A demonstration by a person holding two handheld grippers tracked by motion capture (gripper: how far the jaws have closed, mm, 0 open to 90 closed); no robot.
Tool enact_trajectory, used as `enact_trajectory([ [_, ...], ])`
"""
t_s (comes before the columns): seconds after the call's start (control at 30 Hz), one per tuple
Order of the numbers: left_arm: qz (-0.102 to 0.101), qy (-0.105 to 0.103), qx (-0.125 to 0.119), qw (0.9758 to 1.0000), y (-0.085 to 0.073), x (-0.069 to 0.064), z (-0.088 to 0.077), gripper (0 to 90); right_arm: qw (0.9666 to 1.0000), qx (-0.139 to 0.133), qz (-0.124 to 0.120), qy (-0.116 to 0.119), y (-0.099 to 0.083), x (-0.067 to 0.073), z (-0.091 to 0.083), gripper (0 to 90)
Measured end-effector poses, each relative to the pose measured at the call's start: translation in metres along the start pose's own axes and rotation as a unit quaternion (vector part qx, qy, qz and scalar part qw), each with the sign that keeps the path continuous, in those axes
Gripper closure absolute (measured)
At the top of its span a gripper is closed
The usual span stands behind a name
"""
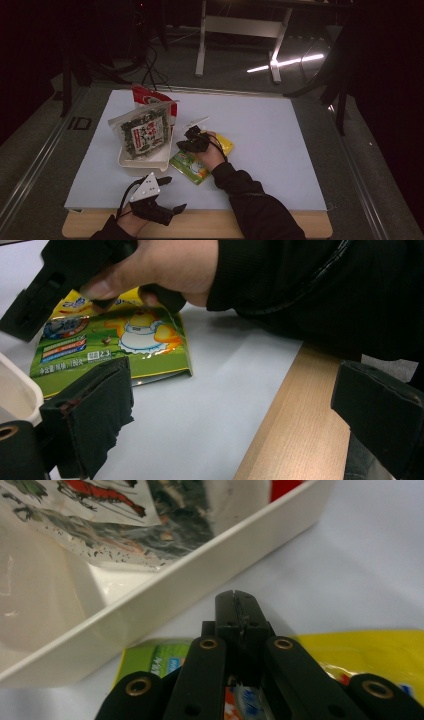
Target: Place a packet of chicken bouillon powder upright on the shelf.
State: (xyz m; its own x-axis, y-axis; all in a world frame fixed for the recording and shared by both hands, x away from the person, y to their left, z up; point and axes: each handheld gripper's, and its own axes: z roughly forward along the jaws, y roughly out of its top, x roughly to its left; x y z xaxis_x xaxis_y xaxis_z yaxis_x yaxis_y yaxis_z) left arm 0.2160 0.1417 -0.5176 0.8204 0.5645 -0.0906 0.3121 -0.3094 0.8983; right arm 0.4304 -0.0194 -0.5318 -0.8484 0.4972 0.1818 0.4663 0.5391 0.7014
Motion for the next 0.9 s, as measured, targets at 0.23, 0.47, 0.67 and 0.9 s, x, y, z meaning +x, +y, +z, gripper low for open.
enact_trajectory([
  [0.23,-0.001,0.000,-0.002,1.0000,0.000,0.000,0.000,4.4,0.9989,0.045,-0.007,-0.007,0.006,0.007,0.016,90.0],
  [0.47,0.000,-0.001,0.000,1.0000,0.000,0.000,0.000,4.4,0.9981,0.059,-0.018,-0.005,0.004,0.011,0.012,90.0],
  [0.67,-0.002,-0.002,0.000,1.0000,0.000,0.000,0.001,4.4,0.9978,0.058,-0.028,0.013,-0.007,0.014,0.002,89.9],
  [0.9,-0.004,-0.003,0.001,1.0000,-0.001,0.001,0.002,4.4,0.9967,0.064,-0.044,0.025,-0.023,0.023,-0.012,89.7],
])
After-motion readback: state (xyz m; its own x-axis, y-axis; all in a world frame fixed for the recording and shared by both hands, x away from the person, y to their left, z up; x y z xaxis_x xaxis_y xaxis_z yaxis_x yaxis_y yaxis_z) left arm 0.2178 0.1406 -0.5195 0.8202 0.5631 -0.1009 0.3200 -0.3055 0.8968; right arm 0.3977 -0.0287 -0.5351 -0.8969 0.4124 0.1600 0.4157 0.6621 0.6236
